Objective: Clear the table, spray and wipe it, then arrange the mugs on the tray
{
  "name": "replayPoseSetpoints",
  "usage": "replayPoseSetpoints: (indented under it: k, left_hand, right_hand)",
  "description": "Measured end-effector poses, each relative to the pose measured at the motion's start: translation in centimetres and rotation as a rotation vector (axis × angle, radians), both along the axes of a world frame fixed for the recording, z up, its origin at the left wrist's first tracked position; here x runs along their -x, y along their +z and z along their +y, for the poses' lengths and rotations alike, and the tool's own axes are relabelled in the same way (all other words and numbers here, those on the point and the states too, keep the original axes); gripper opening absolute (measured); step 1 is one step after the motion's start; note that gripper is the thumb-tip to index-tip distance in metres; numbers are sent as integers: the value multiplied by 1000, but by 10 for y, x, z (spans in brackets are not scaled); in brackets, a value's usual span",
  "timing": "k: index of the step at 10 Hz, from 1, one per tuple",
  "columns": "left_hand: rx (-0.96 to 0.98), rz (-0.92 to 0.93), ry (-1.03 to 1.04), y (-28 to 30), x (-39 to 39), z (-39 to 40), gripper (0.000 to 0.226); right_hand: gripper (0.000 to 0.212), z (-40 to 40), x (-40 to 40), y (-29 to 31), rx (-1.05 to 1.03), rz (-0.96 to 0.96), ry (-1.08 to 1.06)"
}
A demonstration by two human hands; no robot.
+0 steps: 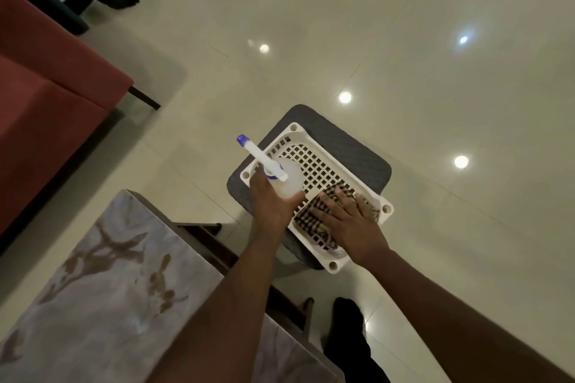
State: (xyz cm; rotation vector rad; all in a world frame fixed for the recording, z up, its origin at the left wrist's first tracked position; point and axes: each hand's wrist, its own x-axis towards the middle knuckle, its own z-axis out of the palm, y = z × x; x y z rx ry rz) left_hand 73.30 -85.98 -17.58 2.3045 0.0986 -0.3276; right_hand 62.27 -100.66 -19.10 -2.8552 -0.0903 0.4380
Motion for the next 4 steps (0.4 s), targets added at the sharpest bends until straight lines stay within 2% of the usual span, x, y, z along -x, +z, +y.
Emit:
replayPoseSetpoints:
  k: [1, 3, 4]
  left_hand:
    - [-5, 21, -15, -2, -2, 4, 103]
    - [29, 34, -96, 13, 3, 14, 116]
    - [43, 5, -95, 30, 17, 32, 114]
  right_hand:
    - [69, -3, -2, 0, 13, -15, 45]
    - [60, -1, -3, 5, -47, -35, 1]
    - [56, 22, 5, 27, -83, -101, -10]
